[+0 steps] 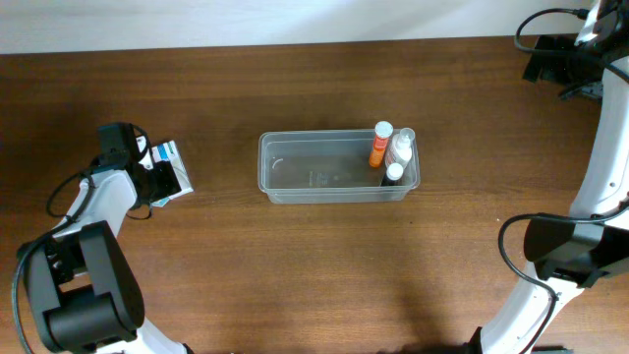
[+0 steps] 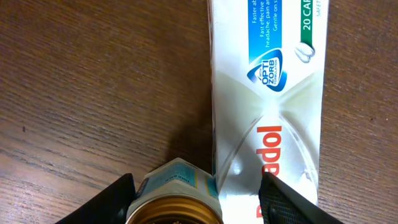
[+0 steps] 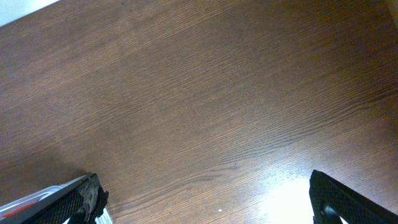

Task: Pack container
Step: 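Lower the left gripper and grasp the gold-lidded jar, then lift the jar and carry it over the container's right end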

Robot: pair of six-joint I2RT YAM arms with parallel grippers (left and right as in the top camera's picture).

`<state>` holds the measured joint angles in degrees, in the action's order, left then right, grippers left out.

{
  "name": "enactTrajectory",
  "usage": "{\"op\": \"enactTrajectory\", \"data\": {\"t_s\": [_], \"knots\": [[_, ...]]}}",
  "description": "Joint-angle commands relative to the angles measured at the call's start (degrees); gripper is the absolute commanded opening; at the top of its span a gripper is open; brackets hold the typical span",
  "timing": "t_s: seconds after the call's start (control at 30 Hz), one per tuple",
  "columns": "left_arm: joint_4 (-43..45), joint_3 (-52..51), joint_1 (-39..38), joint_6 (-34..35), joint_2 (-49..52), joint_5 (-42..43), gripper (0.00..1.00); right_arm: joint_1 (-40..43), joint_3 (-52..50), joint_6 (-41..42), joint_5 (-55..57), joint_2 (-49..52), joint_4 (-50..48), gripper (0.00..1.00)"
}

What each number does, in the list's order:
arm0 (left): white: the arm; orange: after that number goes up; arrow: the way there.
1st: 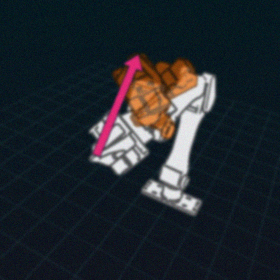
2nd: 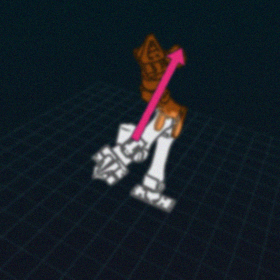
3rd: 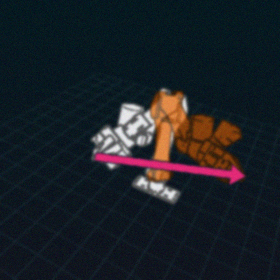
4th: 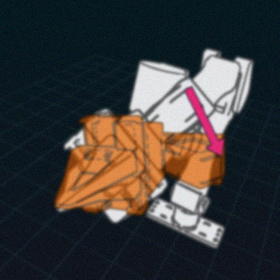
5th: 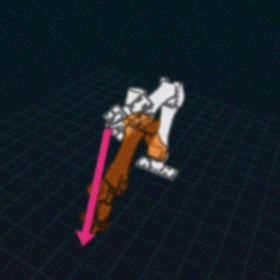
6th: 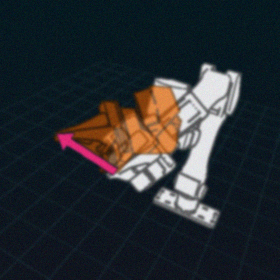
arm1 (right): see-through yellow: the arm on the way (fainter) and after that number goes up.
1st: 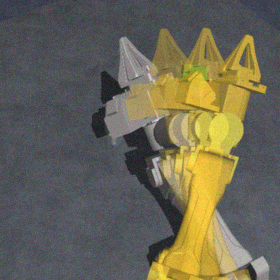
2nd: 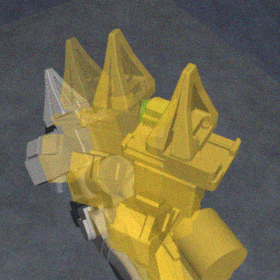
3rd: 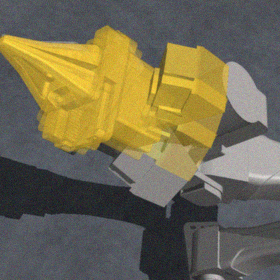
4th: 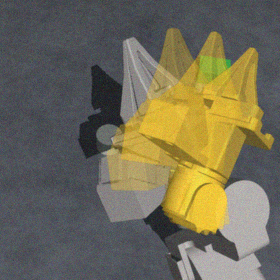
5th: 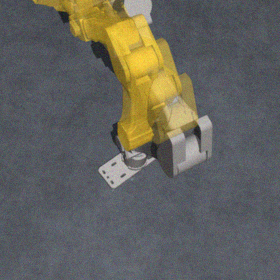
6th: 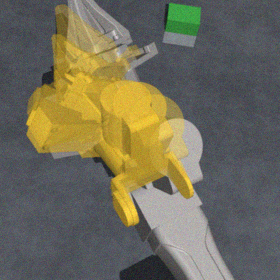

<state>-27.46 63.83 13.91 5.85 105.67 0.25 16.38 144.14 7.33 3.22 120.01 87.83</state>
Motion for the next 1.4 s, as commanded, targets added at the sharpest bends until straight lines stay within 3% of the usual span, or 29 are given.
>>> {"op": "enactTrajectory", "data": {"t_s": [0.0,0.2,0.57,1.17,1.37], "knots": [[-1.03,0.28,0.13,-0.09,2.1,1.03,0.58,0.15,1.01,0.22,0.48,-1.36,-0.17,0.98],[-1.66,0.79,0.13,-0.07,2.1,1.03,0.54,0.15,1.01,0.22,0.48,-1.36,-0.17,0.98],[-1.92,0.96,0.13,-0.07,1.99,1.03,0.3,0.15,1.01,0.22,0.48,-1.36,-0.17,0.98],[-19.71,17.14,0.02,-0.11,-1.53,3.48,0.3,0.15,1.01,0.22,0.48,-1.36,-0.17,0.98],[-20.46,20.2,-1.27,-0.31,-6.14,5.16,0.3,0.15,1.01,0.22,0.48,-1.36,-0.17,0.98]]}}
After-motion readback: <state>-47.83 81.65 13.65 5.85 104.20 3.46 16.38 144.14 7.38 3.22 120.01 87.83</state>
